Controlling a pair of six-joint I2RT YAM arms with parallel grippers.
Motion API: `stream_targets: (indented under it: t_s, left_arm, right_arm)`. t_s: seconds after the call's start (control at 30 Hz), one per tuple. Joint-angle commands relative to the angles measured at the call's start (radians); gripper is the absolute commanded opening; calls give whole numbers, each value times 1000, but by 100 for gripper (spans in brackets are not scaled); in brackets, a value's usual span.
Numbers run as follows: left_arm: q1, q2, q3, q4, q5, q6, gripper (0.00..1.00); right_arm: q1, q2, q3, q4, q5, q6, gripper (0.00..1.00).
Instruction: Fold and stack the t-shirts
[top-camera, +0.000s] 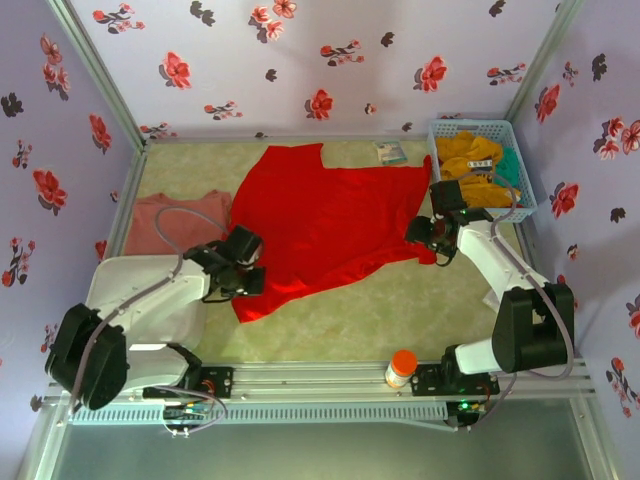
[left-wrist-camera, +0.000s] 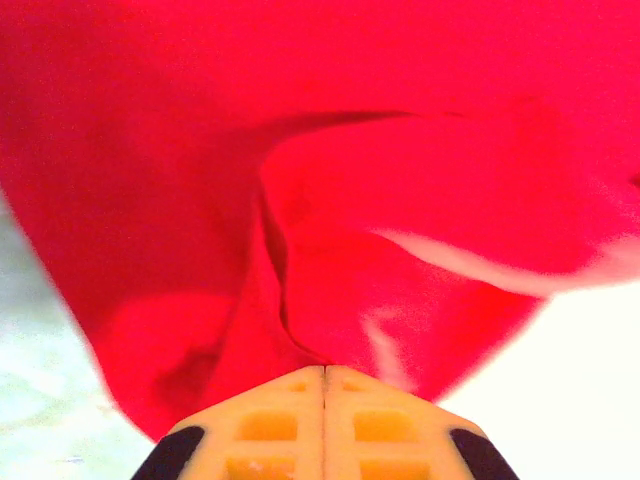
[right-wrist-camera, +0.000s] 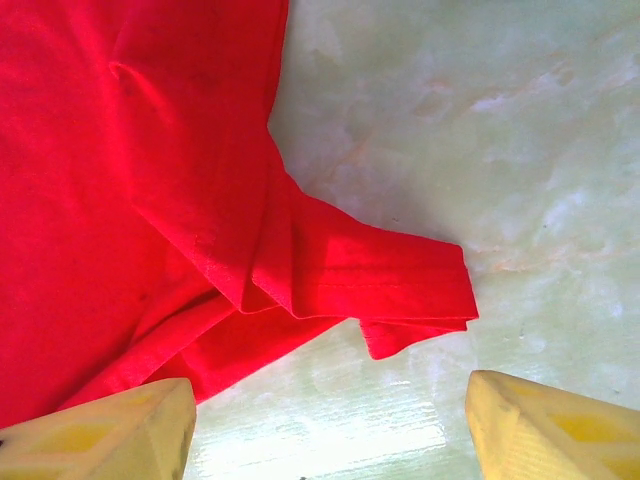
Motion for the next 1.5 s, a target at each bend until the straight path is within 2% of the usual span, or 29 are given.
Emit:
stream_targets:
  t_s: [0.0,0.13,0.27,0.37,0.47,0.6,0.7,0.77,0.9,1.03,1.1,1.4,1.47]
  left_arm:
    - [-122,-44,33,-34,50,20,0]
    - [-308,-52,14,-7,96,-4,0]
    - [-494,-55,-30,74,136,-84,0]
    - [-601,-69,-65,127,138,-133,0]
    - [-658,-79,-83,110,125,-164,0]
    - [-658,-85,-100,1,58,-190,0]
    - [-645,-84,-79,-78,-33,-208,9]
    - [-604,-86,-68,-105,-73,-224,18]
    - [-499,-130,-80,-98,-88,-262,24]
    - [-443,-221,-136,-11,-70,-343,38]
    - [-431,-247,-173,13,-50,-378,40]
    - [-427,-246,-254,-15,22,-485,40]
    - [-427,-234,-272,18,43,-501,41]
  right_arm:
    - [-6,3,-6,15,0,6,72]
    - [-8,13,3,7,-2,8,72]
    - [-12,4,-4,-4,18,18,72]
    - [-21,2,-8,-23,39,31,72]
    - [-26,0,-18,-36,53,26,72]
    - [-26,-4,-56,-23,37,13,73]
    - [-26,20,-75,-22,50,19,75]
    - [-26,39,-89,-18,62,39,76]
    - [-27,52,-130,15,53,92,72]
    - [-34,57,-175,101,0,158,69]
    - [-35,76,-176,135,-28,182,67]
    - [-36,166,-166,205,-56,219,54]
    - [-37,170,-166,199,-30,209,37]
